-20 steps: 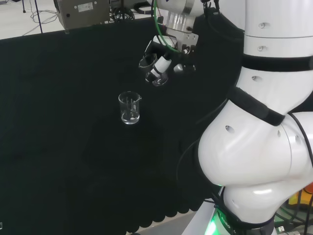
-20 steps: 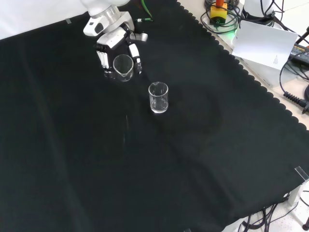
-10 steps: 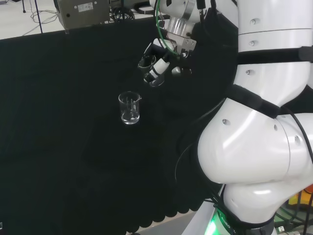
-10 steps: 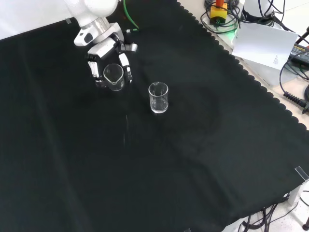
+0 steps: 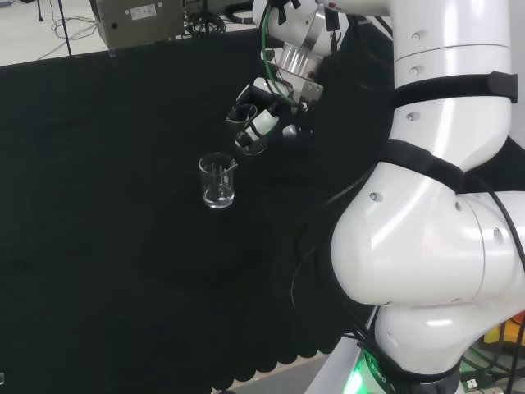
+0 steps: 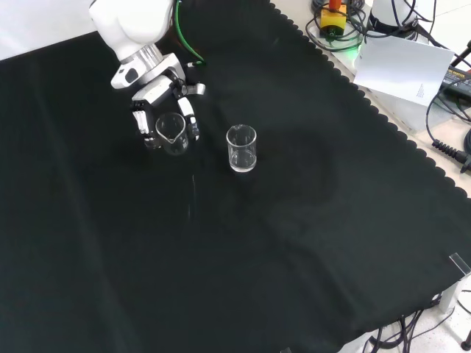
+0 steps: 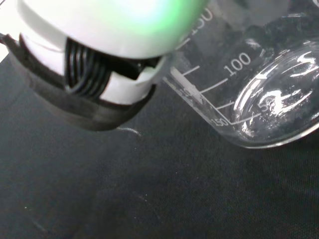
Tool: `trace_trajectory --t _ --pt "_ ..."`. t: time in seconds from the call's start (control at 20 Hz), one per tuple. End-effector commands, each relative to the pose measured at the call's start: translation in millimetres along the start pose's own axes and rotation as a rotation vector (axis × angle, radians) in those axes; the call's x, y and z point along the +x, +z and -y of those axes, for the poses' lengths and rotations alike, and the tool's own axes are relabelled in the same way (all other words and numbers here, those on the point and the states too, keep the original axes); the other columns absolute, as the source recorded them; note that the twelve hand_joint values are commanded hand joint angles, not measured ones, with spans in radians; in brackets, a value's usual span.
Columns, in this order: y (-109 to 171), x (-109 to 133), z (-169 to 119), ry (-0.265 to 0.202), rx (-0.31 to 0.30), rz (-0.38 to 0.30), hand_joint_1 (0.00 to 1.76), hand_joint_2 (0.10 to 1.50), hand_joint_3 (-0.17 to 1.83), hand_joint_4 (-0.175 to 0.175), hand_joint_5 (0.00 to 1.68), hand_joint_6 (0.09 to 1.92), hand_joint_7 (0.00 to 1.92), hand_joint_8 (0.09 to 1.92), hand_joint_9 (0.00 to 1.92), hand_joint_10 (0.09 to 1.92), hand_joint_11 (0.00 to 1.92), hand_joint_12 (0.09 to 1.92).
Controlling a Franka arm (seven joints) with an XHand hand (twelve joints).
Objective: Place the beaker back on the table.
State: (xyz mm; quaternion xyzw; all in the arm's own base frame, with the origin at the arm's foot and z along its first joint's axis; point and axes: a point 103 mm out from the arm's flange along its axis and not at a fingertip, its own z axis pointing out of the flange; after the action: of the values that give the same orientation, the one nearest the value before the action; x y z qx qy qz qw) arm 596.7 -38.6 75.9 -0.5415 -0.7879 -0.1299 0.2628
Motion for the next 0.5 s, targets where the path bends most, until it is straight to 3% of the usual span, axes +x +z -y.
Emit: trace_trajectory --t 0.05,0.2,0.5 --pt "5.7 -3.0 -5.1 -0.002 -0.016 -0.045 1.42 0.81 0.30 -0.175 1.26 0.56 1.21 0.80 1.53 0.09 1.38 0.59" --pt "5.3 -5.8 -4.8 -0.004 -0.041 -0.077 1.41 0.91 0.12 -0.175 1.25 0.55 1.17 0.83 1.50 0.09 1.35 0.63" --pt "7.0 -11.9 -3.6 -0.001 -0.065 -0.110 1.41 0.97 0.03 -0.175 1.22 0.60 1.13 0.88 1.49 0.09 1.33 0.66"
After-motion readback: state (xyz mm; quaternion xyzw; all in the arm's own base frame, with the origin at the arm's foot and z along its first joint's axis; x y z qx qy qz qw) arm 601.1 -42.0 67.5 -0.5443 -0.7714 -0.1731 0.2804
